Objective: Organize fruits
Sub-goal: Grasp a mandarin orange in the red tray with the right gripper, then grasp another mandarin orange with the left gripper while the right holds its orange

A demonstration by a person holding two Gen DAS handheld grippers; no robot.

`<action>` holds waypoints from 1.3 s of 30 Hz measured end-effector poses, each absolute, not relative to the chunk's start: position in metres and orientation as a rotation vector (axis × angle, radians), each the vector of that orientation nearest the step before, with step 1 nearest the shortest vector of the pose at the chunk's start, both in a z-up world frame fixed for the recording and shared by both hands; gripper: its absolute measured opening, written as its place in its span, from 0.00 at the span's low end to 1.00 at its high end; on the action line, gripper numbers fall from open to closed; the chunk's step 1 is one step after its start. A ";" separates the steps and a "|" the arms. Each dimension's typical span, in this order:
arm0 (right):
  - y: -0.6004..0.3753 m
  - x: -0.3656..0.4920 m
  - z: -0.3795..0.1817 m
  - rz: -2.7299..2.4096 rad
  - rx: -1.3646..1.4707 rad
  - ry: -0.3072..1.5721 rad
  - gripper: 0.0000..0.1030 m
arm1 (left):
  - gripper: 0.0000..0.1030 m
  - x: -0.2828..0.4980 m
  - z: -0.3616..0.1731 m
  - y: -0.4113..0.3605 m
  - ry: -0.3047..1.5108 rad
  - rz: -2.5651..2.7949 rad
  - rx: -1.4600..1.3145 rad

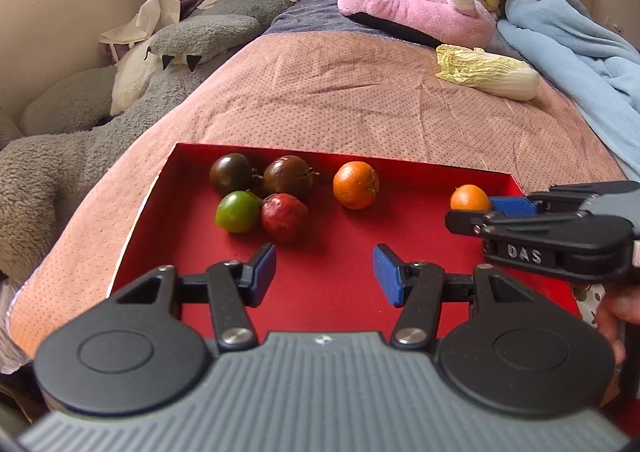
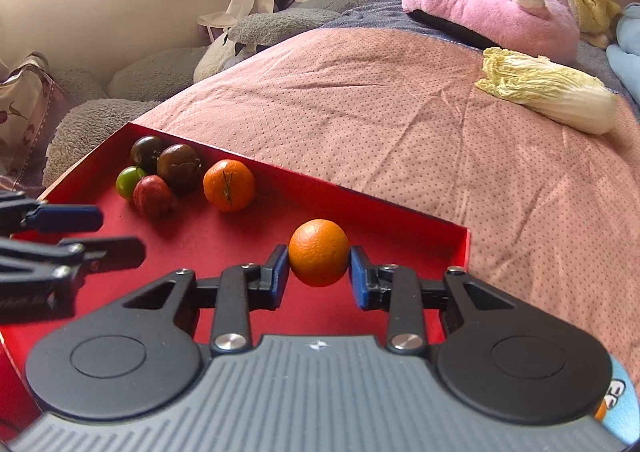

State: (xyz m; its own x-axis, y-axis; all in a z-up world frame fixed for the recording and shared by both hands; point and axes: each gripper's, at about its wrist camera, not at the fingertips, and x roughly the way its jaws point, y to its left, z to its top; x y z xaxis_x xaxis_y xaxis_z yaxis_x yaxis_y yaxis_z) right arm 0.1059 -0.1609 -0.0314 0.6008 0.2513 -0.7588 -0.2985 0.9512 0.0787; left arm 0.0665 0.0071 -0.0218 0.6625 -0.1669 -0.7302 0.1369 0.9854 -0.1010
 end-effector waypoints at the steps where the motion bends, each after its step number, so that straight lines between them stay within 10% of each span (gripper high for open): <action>1: -0.166 0.094 -0.028 0.317 -0.063 0.861 0.37 | 0.55 0.070 -0.023 0.002 0.833 -0.182 -0.032; 39: -0.193 -0.038 0.021 0.362 0.032 0.799 0.36 | 0.38 0.129 -0.046 -0.040 0.900 -0.075 0.024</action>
State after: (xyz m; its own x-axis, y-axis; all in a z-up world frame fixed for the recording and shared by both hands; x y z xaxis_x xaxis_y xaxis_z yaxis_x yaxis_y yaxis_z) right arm -0.0380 -0.1934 0.0209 0.6396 0.3289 -0.6948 -0.3049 0.9383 0.1634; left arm 0.1289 -0.0402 -0.0462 0.6195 -0.0550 -0.7830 0.0751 0.9971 -0.0107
